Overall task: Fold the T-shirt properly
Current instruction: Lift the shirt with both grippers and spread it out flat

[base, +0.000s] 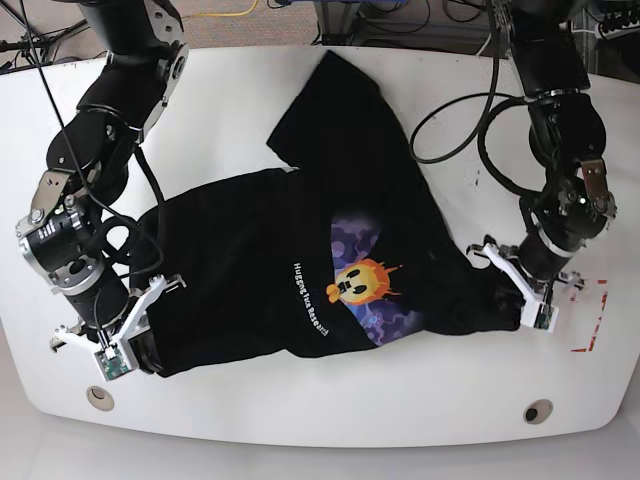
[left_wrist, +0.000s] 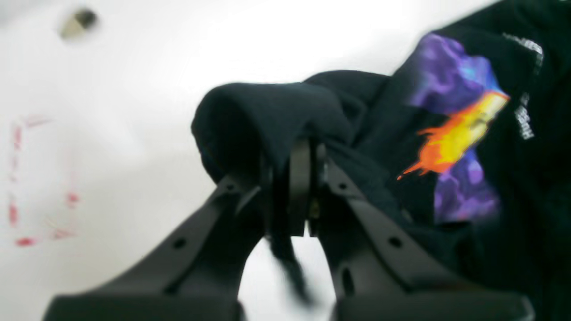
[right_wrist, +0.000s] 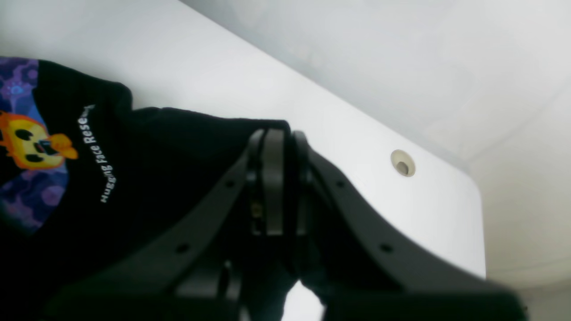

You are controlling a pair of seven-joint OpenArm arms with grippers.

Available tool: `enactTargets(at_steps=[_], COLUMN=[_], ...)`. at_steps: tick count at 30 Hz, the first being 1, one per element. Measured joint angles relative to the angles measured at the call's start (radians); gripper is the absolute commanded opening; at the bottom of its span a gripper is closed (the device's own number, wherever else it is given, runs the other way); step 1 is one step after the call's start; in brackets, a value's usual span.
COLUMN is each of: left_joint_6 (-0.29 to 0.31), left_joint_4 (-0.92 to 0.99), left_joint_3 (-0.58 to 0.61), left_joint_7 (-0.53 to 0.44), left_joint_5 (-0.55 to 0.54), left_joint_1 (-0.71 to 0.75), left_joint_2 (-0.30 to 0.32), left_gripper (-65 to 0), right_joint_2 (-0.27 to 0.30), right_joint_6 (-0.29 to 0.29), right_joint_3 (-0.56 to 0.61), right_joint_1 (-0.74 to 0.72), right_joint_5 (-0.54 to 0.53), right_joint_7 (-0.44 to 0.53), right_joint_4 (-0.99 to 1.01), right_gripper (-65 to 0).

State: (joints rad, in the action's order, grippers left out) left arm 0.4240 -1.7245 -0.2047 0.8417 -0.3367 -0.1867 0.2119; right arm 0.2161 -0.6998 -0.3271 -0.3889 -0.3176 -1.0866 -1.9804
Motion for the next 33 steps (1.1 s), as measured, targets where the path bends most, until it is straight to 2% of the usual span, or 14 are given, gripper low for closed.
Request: enactTargets(at_steps=[7, 10, 18, 19, 21, 33], left_joint_6=[0.000, 0.004, 0.006, 0.014, 0.019, 0.023], left_joint_4=[-0.012, -0.013, -0.067, -0.077, -0.093, -0.098], left_joint_3=[0.006, 0.006, 0.004, 0.001, -0.005, -0.041], left_joint_7=[0.038, 0.085, 0.113, 0.155, 0.179, 0.188], left_joint_5=[-0.001, 0.004, -0.001, 0.000, 0.008, -0.002], left_joint_1=[-0.098, -0.150, -0.262, -0.276, -0.299, -0.402], left_joint_2=[-0.003, -0.011, -0.008, -0.005, 0.005, 0.081], left_gripper=[-64.8, -64.8, -64.7, -64.7, -64.6, -64.4], right_joint_2=[0.026, 0.048, 0.085, 0.094, 0.105, 0.184], right_joint_6=[0.000, 0.000, 0.000, 0.004, 0.006, 0.023], right_joint_3=[0.007, 0.022, 0.037, 0.040, 0.040, 0.014], right_joint_1=[-0.067, -0.120, -0.233, -0.247, -0.270, -0.283], right_joint_5=[-0.001, 0.002, -0.002, 0.002, 0.004, 0.010], right_joint_7=[-0.002, -0.015, 0.002, -0.011, -0.019, -0.024], right_joint_4=[0.029, 0.073, 0.126, 0.137, 0.148, 0.144], right_gripper=[-64.0, -64.0, -63.9, -63.8, -63.8, -64.0])
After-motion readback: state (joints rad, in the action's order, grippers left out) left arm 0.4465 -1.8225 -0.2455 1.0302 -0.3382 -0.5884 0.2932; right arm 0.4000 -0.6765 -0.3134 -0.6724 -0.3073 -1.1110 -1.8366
